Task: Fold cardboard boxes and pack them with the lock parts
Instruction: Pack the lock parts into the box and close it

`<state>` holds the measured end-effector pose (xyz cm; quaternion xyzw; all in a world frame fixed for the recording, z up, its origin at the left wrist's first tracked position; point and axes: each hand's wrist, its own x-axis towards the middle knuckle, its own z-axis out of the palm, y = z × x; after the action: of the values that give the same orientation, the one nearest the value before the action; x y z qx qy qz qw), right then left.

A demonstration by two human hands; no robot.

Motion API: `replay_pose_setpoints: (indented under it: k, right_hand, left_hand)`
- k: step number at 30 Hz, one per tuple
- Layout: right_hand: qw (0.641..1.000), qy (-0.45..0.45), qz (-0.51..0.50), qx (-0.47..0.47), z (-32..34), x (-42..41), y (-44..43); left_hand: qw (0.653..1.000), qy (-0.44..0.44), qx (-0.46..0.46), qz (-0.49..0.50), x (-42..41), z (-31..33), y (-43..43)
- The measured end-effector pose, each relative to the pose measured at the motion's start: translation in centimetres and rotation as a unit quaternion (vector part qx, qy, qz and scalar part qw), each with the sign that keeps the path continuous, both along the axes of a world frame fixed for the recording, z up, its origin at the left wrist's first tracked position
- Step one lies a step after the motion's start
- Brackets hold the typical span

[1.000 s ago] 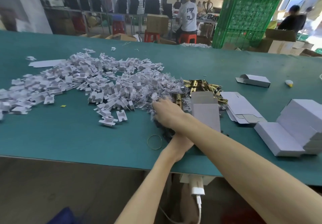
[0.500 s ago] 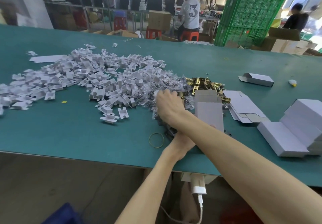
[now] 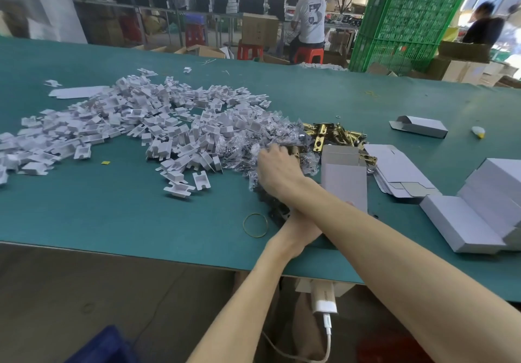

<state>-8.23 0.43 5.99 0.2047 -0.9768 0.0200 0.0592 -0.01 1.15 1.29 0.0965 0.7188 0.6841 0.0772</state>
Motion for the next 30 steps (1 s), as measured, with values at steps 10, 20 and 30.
replay_pose_setpoints:
  k: [10,20,30]
  right_hand:
    - [0.992,-0.095,0.074,0.023,1.0,0.4,1.0]
    - [0.994,-0.106,-0.02,0.031,1.1,1.4,3.1]
    - [0.982,-0.18,0.006,0.058,1.3,2.1,3.5]
  left_hand:
    - [0.997,-0.019,-0.069,-0.007,-0.5,-0.4,0.1]
    - [0.998,-0.039,-0.04,0.007,-0.4,-0.6,0.0]
    - [0.996,-0.044,-0.071,0.027,-1.4,-2.7,-0.6]
